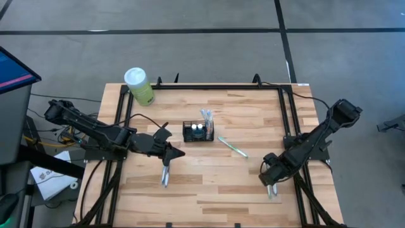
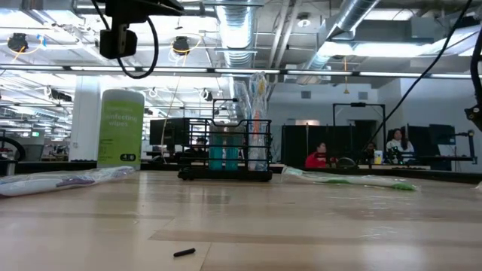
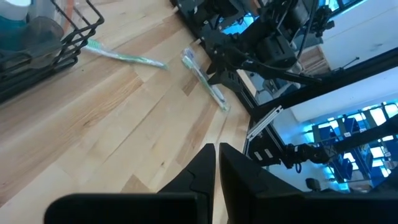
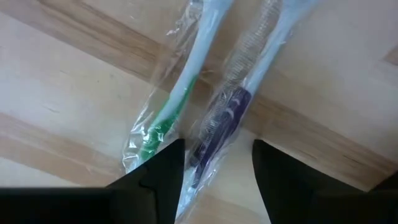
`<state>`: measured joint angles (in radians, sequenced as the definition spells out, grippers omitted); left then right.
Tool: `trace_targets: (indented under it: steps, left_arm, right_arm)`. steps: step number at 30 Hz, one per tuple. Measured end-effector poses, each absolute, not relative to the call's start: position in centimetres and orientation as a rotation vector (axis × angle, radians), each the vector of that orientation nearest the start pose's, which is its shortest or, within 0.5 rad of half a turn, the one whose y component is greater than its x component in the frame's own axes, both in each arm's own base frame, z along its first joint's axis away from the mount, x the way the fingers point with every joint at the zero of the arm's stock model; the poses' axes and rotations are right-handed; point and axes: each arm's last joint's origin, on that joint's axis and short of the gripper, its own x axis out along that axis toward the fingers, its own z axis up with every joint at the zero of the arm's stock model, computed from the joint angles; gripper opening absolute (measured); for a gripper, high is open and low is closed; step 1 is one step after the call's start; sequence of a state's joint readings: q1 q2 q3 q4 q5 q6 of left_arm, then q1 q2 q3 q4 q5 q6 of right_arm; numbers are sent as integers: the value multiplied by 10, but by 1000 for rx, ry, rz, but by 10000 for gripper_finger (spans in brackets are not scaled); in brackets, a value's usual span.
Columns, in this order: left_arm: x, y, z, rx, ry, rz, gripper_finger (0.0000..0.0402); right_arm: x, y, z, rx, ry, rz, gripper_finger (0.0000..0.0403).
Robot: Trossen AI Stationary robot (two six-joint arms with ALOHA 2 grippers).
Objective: Pick & Place toothbrushing station
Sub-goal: Put the right purple toothbrush into the black mesh organizer
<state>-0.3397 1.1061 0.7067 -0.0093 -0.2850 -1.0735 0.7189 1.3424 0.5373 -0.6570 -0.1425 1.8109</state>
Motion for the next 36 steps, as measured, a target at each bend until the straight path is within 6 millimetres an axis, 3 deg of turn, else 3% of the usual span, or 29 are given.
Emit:
trace_targets:
  steps: [9,19,29,36]
  left_arm:
    - [228,-71,263,-930,338,187,17]
    - [230,-67,266,-921,298,195,17]
    - [230,-67,267,-920,270,215,17]
    - [230,-66,267,-917,257,233,17]
  right_arm:
    - [135,120,129,924,1480,-754,150]
    - [135,125,133,809,1450,-662,13]
    - [148,139,171,635,1412,-567,7]
    - [167,133,206,545,1335,-539,4]
